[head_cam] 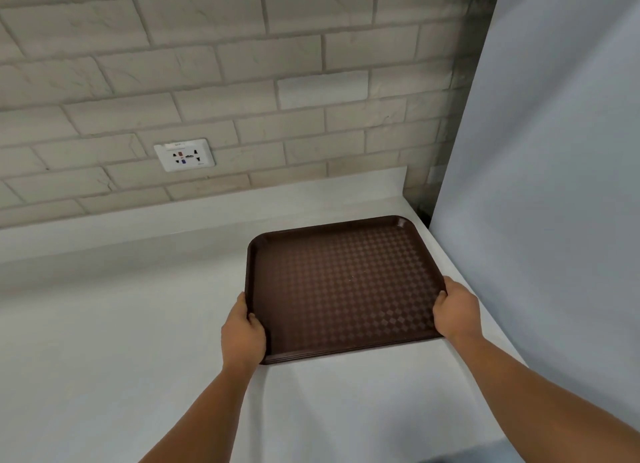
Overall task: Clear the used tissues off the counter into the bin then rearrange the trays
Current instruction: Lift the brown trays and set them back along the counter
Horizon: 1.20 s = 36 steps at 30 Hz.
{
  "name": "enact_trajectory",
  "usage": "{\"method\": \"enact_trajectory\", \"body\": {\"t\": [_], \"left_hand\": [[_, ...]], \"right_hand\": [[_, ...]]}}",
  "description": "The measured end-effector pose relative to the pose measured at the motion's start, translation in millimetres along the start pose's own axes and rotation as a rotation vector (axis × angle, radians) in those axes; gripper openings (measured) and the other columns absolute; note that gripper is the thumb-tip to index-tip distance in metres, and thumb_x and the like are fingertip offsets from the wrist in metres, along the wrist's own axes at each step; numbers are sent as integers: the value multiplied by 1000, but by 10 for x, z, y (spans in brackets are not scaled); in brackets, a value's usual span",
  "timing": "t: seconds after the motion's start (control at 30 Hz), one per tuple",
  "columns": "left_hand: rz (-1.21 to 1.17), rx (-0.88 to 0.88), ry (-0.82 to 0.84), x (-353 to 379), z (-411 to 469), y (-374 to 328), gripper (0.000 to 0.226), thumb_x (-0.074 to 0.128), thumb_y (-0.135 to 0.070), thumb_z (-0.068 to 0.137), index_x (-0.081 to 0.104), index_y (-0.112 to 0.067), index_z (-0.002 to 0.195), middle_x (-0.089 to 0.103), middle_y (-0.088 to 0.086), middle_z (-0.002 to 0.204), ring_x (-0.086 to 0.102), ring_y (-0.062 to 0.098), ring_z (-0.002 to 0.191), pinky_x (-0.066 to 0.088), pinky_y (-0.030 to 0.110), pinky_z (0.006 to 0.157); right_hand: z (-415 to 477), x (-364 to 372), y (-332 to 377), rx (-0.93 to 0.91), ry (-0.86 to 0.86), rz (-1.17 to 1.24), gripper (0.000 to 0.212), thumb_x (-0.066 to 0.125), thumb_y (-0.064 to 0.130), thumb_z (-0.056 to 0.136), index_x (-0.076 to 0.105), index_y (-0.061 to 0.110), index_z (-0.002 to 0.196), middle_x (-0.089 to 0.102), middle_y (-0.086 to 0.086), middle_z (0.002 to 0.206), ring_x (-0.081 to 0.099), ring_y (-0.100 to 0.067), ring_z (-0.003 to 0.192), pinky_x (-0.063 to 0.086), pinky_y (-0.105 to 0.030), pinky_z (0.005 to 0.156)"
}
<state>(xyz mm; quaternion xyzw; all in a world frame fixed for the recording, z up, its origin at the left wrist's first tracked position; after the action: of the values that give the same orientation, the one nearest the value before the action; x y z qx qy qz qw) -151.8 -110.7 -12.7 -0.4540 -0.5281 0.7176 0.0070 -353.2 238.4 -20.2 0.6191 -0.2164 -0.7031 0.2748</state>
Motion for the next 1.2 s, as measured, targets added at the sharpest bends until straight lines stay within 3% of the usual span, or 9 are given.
{"method": "enact_trajectory", "body": {"t": [0.13, 0.33, 0.5, 0.9, 1.1, 1.2], "left_hand": [[-36, -1, -11, 175, 297, -111, 54, 35, -2, 95, 47, -25, 142, 63, 2, 127, 59, 25, 109, 47, 37, 99], [-53, 4, -10, 422, 728, -211, 54, 36, -3, 95, 46, -23, 144, 59, 3, 134, 56, 27, 119, 45, 43, 105], [-52, 2, -16, 530, 949, -262, 54, 36, -2, 94, 47, -21, 143, 58, 4, 135, 55, 28, 120, 45, 44, 105], [-40, 9, -54, 611, 1060, -319, 53, 36, -1, 95, 45, -14, 145, 55, 8, 135, 55, 29, 120, 46, 46, 105], [-57, -10, 8, 568, 1057, -370, 52, 35, 1, 94, 46, -14, 142, 52, 9, 133, 53, 28, 118, 45, 44, 106], [-45, -12, 63, 523, 1071, -363, 40, 40, -6, 96, 49, -11, 135, 54, 10, 127, 54, 28, 114, 46, 41, 102]], "right_hand": [[388, 108, 13, 14, 8, -47, 26, 41, 3, 97, 64, 2, 108, 67, -16, 95, 55, -23, 75, 51, -33, 79], [863, 222, 56, 24, 0, -63, 30, 42, 3, 96, 64, 3, 117, 68, -19, 100, 61, -35, 87, 45, -30, 82], [1154, 325, 80, 55, 20, -97, 35, 43, 7, 97, 60, 7, 128, 67, -20, 113, 61, -41, 100, 47, -39, 95], [1385, 427, 99, 47, 51, -122, 38, 42, 10, 99, 57, 12, 134, 66, -18, 118, 60, -40, 105, 45, -39, 99], [1343, 387, 143, 116, 64, -129, 40, 41, 13, 101, 52, 12, 139, 64, -20, 123, 58, -40, 109, 44, -39, 100], [1274, 295, 230, 143, 60, -168, 39, 45, 17, 99, 52, 5, 136, 61, -22, 125, 56, -41, 113, 44, -41, 99]]}}
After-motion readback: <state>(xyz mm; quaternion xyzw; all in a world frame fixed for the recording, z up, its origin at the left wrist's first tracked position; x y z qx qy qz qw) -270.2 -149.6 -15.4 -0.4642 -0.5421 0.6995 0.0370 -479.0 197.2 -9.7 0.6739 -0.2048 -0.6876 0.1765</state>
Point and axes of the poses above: each hand's wrist, its own z-axis towards the middle knuckle, its own x-axis out of the palm, y = z × x, the point moved 4 cm from there along z, towards the middle knuckle
